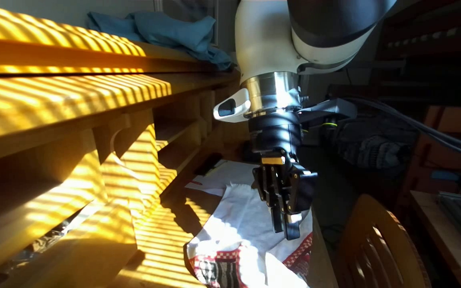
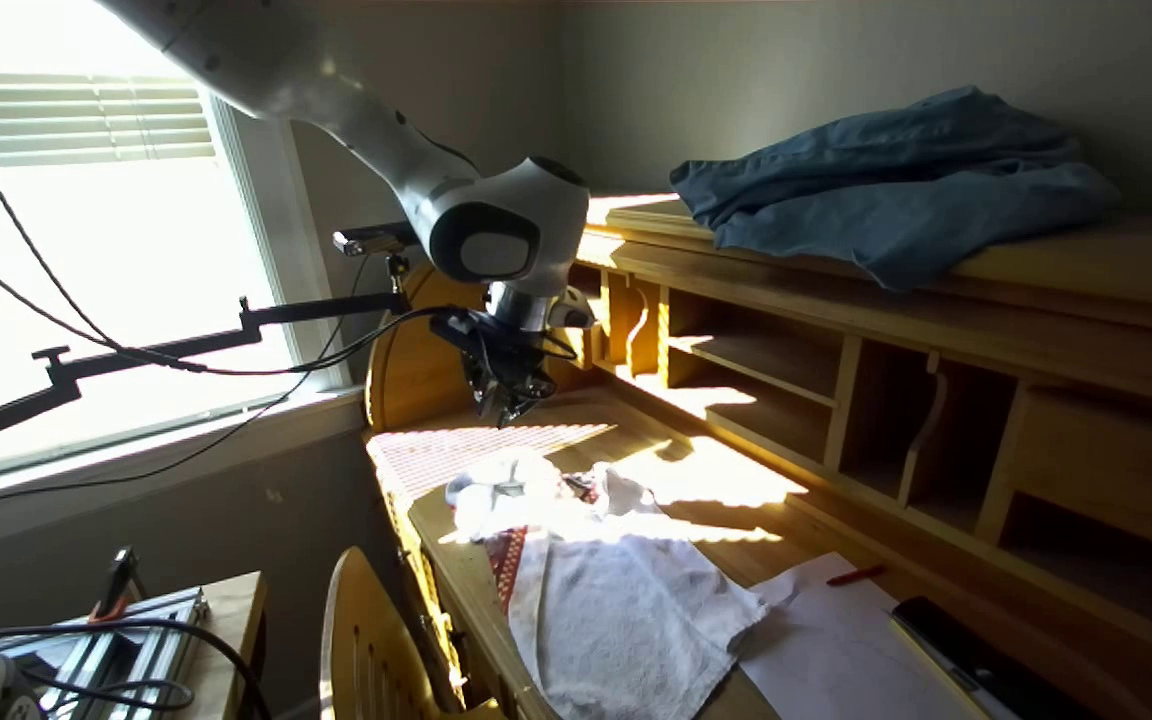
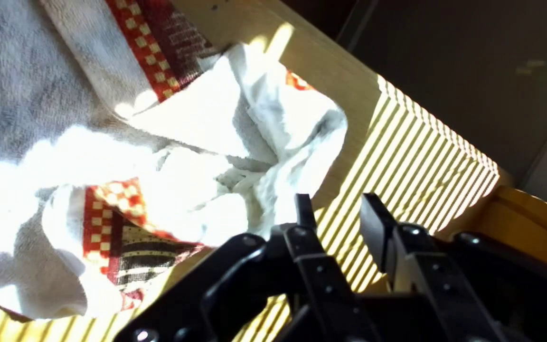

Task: Unfold the white and red towel and lay it out.

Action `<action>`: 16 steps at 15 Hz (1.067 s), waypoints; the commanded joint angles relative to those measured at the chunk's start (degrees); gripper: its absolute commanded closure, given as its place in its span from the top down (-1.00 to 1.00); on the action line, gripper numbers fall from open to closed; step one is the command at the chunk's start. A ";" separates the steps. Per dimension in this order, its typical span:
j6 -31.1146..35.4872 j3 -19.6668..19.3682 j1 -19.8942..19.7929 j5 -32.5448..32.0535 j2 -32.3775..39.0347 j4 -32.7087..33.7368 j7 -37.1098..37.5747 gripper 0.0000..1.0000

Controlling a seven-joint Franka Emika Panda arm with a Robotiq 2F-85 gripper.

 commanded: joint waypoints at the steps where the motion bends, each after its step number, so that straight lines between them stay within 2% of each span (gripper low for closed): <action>1: 4.97 -1.54 -0.67 -2.45 -1.59 -1.03 2.43 0.28; 6: 11.08 -3.72 -1.98 -3.77 -0.48 -2.31 4.52 0.96; 11: 17.06 -4.61 -3.17 -2.29 2.50 -2.34 10.57 1.00; 16: 16.12 -2.80 -5.35 4.35 8.01 0.60 15.59 1.00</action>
